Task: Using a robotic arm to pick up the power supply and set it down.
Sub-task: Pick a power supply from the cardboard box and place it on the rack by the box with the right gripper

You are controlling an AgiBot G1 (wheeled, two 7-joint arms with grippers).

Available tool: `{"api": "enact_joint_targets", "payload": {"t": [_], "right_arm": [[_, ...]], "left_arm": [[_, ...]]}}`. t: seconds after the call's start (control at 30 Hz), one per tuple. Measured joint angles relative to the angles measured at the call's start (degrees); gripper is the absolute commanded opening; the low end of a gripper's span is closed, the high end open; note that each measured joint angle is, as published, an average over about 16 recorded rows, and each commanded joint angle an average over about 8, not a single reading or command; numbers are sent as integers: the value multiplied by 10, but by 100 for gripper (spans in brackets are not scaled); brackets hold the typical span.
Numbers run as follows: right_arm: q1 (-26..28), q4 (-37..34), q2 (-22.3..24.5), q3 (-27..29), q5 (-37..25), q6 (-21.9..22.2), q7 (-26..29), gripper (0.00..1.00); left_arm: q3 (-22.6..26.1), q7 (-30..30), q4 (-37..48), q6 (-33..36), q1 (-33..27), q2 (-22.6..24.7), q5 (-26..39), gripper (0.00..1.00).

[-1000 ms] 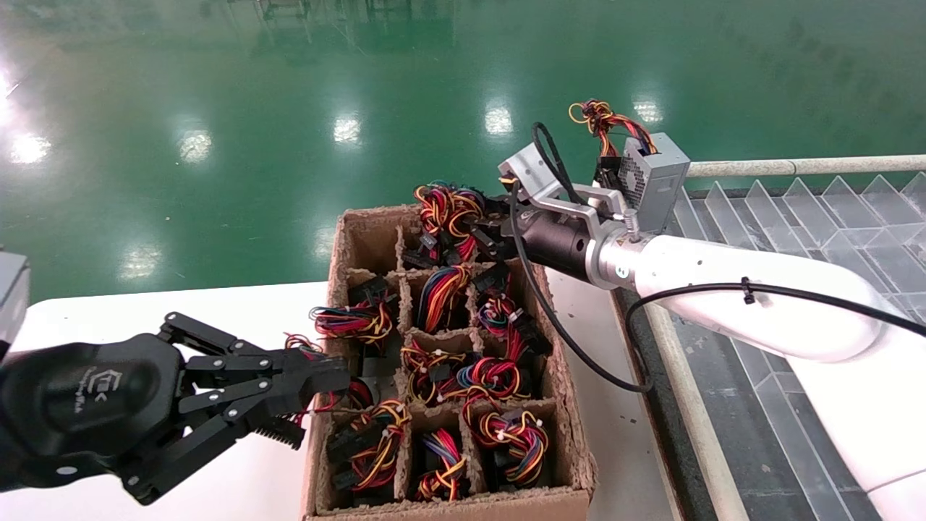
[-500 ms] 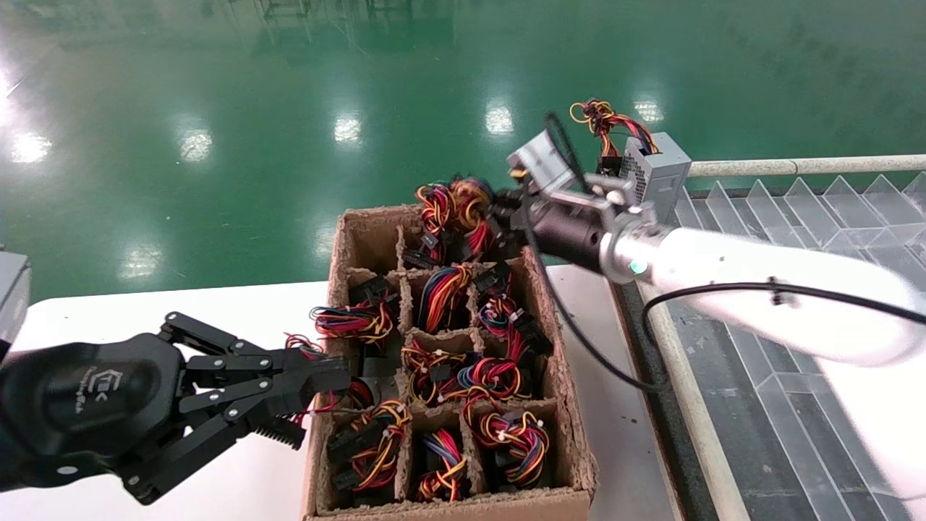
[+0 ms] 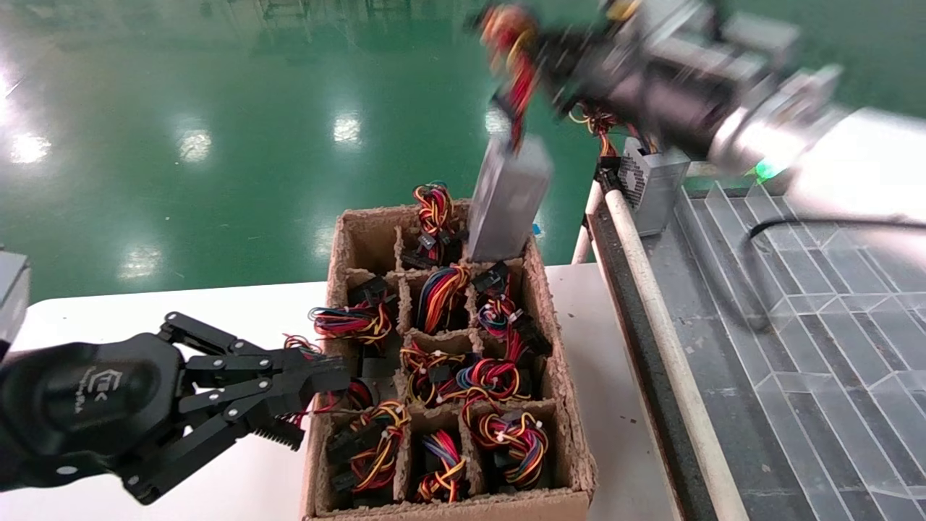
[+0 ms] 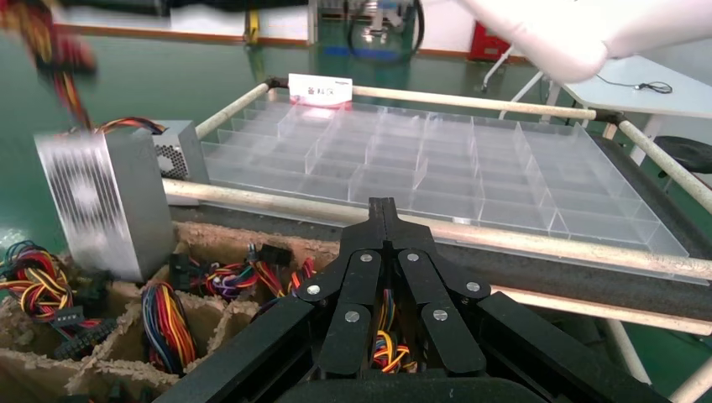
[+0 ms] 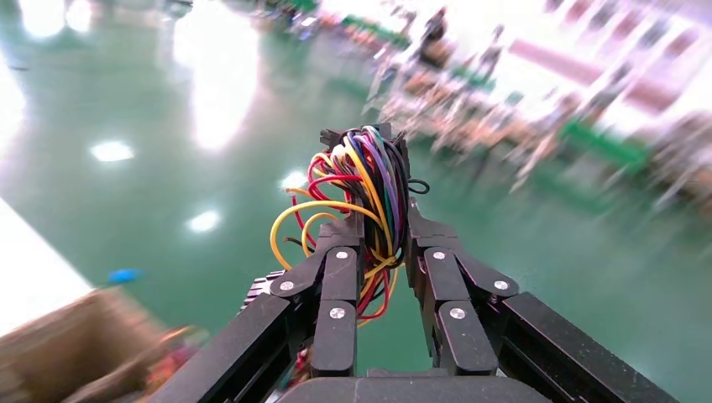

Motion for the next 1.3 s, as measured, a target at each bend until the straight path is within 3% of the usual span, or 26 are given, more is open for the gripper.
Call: {"api": "enact_joint_targets", "payload": {"t": [0.23,0.67,1.3], "right_arm": [[49,12,30,17,-27,12,-33,0],[141,-60,49,21,-114,-4,-42,0],[127,-167,100,24,-162,-8,-39,0]], "left_arm": [[0,0,0,0,0,0,0,0],[0,0,0,0,0,0,0,0],[0,0,0,0,0,0,0,0]]}}
